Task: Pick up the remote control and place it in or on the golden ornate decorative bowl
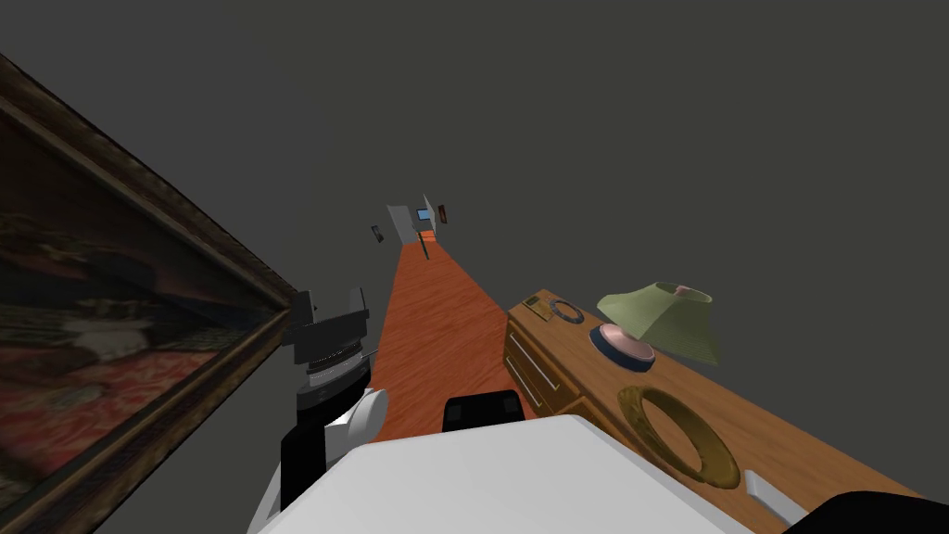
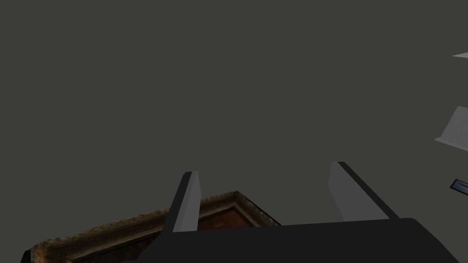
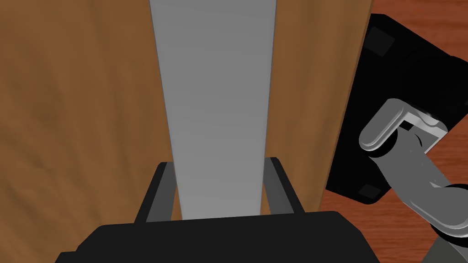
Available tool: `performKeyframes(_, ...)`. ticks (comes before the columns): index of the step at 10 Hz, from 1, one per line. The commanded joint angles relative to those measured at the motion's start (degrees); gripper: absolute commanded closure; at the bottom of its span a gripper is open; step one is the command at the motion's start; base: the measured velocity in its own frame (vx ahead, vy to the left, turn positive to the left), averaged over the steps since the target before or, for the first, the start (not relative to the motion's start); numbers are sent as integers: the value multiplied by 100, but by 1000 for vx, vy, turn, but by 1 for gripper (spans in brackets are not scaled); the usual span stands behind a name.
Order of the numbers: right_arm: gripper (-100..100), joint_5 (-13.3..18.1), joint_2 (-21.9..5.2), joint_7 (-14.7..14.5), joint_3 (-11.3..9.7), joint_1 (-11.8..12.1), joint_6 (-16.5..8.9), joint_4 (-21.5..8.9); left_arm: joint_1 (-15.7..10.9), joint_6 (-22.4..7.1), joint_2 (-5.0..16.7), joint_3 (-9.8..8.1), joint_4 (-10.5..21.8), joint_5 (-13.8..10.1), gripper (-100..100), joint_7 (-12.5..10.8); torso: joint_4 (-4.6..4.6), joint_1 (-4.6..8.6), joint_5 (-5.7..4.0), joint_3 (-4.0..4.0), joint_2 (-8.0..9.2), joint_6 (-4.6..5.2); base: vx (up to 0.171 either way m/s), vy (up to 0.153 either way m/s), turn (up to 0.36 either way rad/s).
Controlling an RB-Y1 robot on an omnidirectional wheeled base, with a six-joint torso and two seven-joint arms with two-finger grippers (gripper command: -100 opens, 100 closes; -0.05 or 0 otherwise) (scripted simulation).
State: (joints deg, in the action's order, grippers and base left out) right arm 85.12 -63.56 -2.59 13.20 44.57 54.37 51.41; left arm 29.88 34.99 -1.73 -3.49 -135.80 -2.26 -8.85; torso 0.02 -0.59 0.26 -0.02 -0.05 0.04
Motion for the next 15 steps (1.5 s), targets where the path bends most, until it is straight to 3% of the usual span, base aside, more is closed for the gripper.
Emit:
performKeyframes(1, 100, 6, -204, -37, 54, -27, 125, -89, 0, 0, 0, 0, 0, 0, 0, 0, 0, 0, 0, 0, 0, 0, -7, 176, 6)
performKeyframes(4, 100, 4, -568, -41, 214, -36, 463, -131, 0, 0, 0, 0, 0, 0, 0, 0, -2, -29, 5, -6, -9, -4, 12, 177, -14)
performKeyframes(7, 100, -1, -758, -16, 356, -53, 722, -78, 0, 0, 0, 0, 0, 0, 0, 0, -5, -17, -2, -15, -26, -7, 36, 130, -20)
performKeyframes(15, 100, -20, -1200, 167, 931, -124, 1615, 392, 1, 0, 1, -1, 0, 0, 0, 0, -6, 14, -4, -20, -37, -12, 41, 63, -39)
